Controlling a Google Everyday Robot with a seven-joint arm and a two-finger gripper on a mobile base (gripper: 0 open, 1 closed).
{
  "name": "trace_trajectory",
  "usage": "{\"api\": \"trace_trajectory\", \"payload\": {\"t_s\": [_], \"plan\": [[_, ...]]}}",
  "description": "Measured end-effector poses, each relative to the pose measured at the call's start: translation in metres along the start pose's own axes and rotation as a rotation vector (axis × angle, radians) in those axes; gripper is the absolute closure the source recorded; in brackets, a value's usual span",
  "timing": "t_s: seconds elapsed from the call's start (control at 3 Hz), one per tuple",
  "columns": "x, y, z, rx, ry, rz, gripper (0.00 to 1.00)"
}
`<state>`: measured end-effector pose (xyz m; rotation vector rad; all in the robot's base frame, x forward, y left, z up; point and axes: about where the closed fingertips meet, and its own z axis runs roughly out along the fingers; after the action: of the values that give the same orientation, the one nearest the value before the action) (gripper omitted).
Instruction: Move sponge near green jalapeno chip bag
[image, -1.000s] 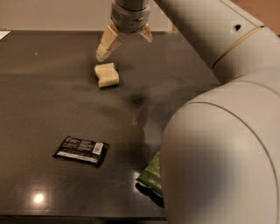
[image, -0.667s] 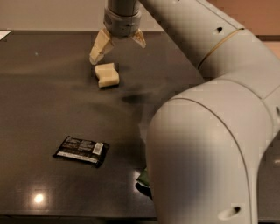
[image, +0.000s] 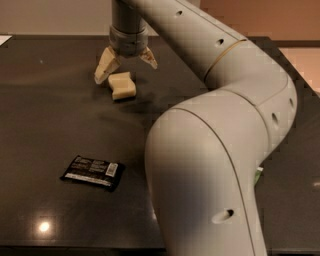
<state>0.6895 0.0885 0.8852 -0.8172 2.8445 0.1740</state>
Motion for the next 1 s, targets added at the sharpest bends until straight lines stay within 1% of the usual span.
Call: {"api": "trace_trajectory", "payload": {"t_s": [0.33,0.67,1.0], "plan": [[-0.003,0.003,0.021,0.014,0.040,0.027,0.00],[-0.006,0.005,0.038,0.042,0.076,0.046,0.00],[-0.012,0.006,0.049,0.061,0.095,0.057,0.00]]}}
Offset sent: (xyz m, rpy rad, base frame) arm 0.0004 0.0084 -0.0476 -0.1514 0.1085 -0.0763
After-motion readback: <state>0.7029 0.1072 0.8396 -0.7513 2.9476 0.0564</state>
